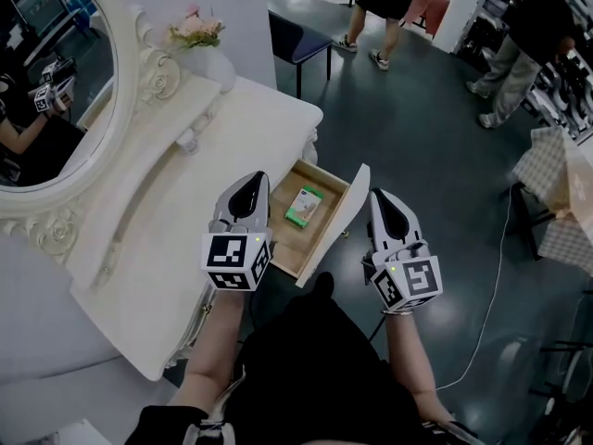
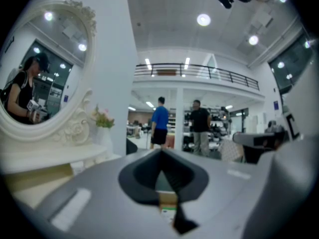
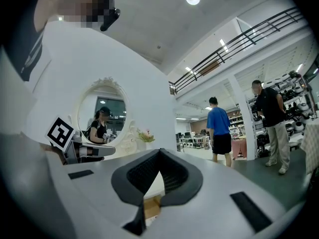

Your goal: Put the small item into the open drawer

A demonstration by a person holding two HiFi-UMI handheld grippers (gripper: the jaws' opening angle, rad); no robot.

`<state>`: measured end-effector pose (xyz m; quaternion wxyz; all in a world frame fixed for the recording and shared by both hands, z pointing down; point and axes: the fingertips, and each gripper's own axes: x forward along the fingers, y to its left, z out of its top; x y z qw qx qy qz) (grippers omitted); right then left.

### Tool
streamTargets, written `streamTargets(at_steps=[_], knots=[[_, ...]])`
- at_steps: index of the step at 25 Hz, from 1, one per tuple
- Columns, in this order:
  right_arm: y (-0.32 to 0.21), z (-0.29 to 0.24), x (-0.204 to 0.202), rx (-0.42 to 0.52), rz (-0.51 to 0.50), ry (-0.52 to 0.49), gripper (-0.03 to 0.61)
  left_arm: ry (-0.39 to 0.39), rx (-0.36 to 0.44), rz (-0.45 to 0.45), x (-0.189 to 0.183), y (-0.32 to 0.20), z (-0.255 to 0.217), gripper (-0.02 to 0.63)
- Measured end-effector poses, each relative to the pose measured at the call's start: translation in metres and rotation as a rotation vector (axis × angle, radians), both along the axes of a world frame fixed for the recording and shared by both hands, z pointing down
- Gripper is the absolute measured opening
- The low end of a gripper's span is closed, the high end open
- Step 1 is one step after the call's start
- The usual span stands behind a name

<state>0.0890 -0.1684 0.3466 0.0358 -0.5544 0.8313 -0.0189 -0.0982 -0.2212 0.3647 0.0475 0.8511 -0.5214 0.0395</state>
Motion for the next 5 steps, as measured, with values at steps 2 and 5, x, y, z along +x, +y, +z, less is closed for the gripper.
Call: streamTargets(at_steps=[2, 5], knots=[[-0.0001, 0.0016, 0.0013, -0.001, 0.001, 0.002, -0.003, 0.002, 0.004, -0.001, 0.0, -0.0008, -0.0003, 0.008], [-0.0008, 0.003, 0.0035, 0.0, 0.003, 0.003, -0.003, 0.003, 0.01, 0.001, 0.0007, -0.0026, -0.0013, 0.008]])
